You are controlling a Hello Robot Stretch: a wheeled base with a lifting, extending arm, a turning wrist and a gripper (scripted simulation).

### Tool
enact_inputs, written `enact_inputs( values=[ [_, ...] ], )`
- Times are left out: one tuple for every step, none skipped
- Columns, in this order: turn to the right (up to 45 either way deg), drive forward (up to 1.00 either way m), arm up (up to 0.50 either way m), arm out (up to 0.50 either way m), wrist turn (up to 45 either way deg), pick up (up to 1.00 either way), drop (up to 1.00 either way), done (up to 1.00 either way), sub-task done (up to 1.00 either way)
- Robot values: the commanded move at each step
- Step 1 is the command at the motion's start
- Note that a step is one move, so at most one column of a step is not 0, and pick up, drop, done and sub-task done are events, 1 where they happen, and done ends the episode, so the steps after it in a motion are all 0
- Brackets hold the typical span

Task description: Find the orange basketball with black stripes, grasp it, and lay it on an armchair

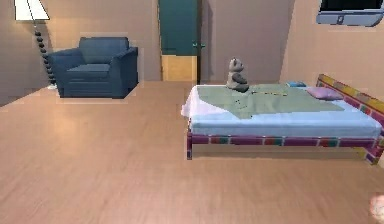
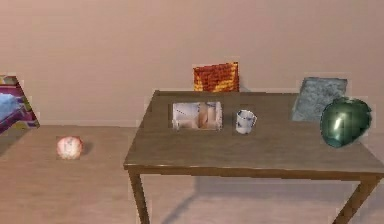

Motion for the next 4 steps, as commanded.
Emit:
enact_inputs(
  values=[
    [15.0, 0.0, 0.0, 0.0, 0.0, 0.0, 0.0, 0.0, 0.0],
    [0.0, 0.55, 0.0, 0.0, 0.0, 0.0, 0.0, 0.0, 0.0],
    [45.0, 0.0, 0.0, 0.0, 0.0, 0.0, 0.0, 0.0, 0.0],
    [6.0, 0.0, 0.0, 0.0, 0.0, 0.0, 0.0, 0.0, 0.0]
  ],
)
